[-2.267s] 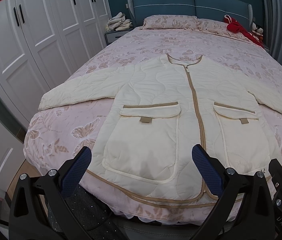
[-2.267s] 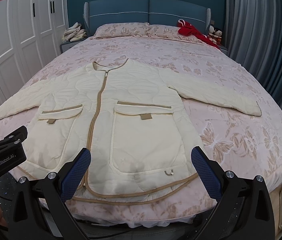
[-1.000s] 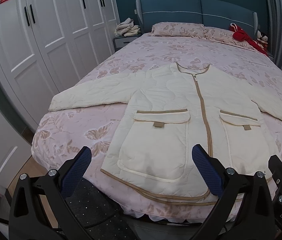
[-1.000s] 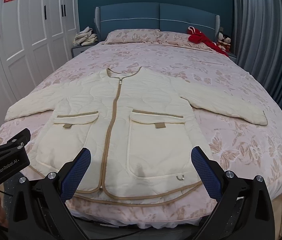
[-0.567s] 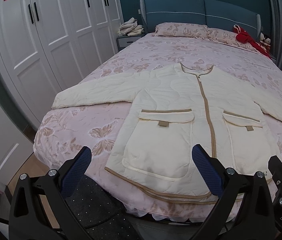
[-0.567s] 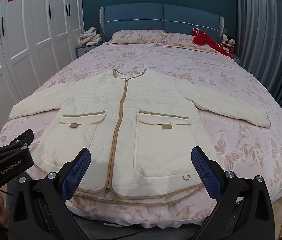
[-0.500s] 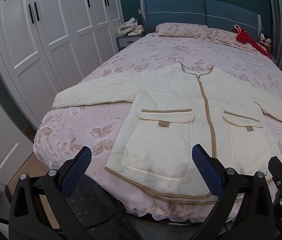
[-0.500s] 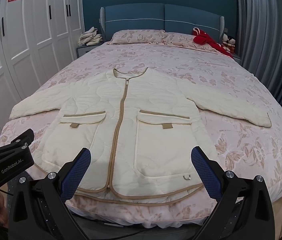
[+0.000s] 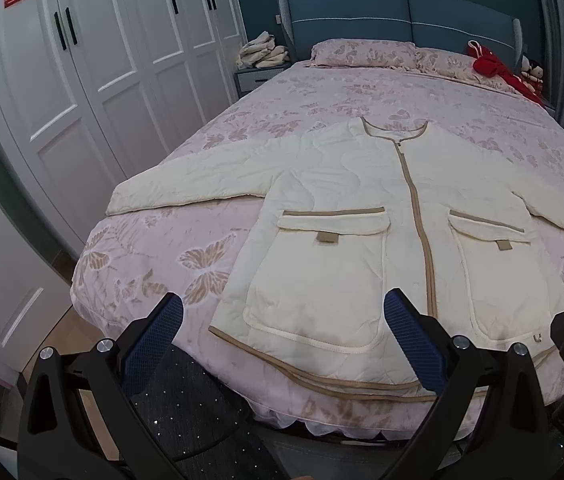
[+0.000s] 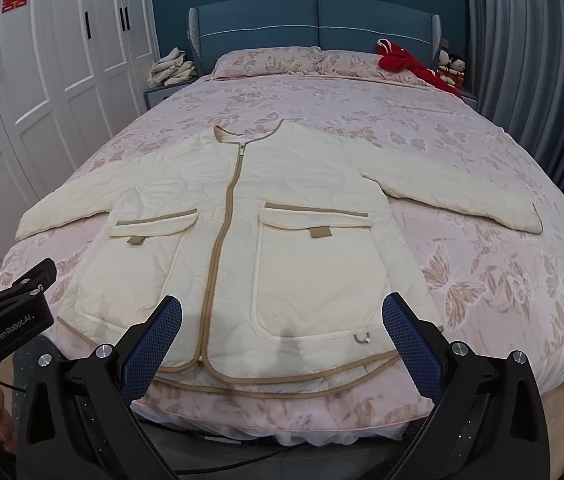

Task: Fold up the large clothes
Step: 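Grasp the jacket sleeve with the right tool and fold it across the body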

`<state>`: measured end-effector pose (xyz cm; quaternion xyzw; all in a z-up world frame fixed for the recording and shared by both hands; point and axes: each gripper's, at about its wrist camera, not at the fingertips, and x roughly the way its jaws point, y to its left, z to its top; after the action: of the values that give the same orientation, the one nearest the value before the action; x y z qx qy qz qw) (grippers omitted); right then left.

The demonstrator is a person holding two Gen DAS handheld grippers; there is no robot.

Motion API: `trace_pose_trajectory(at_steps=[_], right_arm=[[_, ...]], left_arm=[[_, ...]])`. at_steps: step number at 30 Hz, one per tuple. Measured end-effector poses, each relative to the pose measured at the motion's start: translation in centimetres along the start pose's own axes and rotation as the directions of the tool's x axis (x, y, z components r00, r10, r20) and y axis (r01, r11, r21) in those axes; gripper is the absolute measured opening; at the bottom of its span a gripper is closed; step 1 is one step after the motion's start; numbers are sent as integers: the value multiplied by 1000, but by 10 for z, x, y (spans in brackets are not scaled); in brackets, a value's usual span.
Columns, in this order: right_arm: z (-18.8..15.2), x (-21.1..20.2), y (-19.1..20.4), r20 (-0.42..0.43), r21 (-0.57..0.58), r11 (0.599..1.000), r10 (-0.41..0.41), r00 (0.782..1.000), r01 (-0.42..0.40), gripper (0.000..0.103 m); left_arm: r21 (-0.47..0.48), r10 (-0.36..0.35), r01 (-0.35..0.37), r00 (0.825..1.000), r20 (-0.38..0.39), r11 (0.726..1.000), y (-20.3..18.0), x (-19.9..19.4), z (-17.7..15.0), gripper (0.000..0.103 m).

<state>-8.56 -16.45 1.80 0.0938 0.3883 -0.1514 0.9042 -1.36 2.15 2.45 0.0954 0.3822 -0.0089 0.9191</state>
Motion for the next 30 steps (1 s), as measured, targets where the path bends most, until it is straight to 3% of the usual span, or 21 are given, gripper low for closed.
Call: trace_pose_trajectory(at_steps=[6, 11, 14, 19, 22, 30], right_arm=[[7, 17, -49, 17, 45, 998, -45, 999, 44, 98], [28, 48, -147, 59, 204, 971, -141, 988, 126, 98], [34, 76, -204, 42, 271, 943, -213, 976, 194, 98], [38, 130, -302, -7, 421, 877, -251, 968, 231, 98], [39, 165, -360, -32, 518, 820, -267, 963, 245, 98], [42, 217, -442, -66, 685, 683, -286, 956, 252, 98]], left_arm=[[31, -8, 7, 999, 34, 1000, -16, 3, 8, 98], [40, -27, 24, 997, 78, 999, -44, 11, 22, 98], [52, -33, 28, 996, 87, 998, -63, 20, 28, 98], [40, -57, 52, 991, 120, 998, -89, 33, 39, 98], [51, -86, 81, 992, 97, 995, -105, 43, 47, 98], [92, -76, 69, 995, 69, 993, -134, 69, 57, 98]])
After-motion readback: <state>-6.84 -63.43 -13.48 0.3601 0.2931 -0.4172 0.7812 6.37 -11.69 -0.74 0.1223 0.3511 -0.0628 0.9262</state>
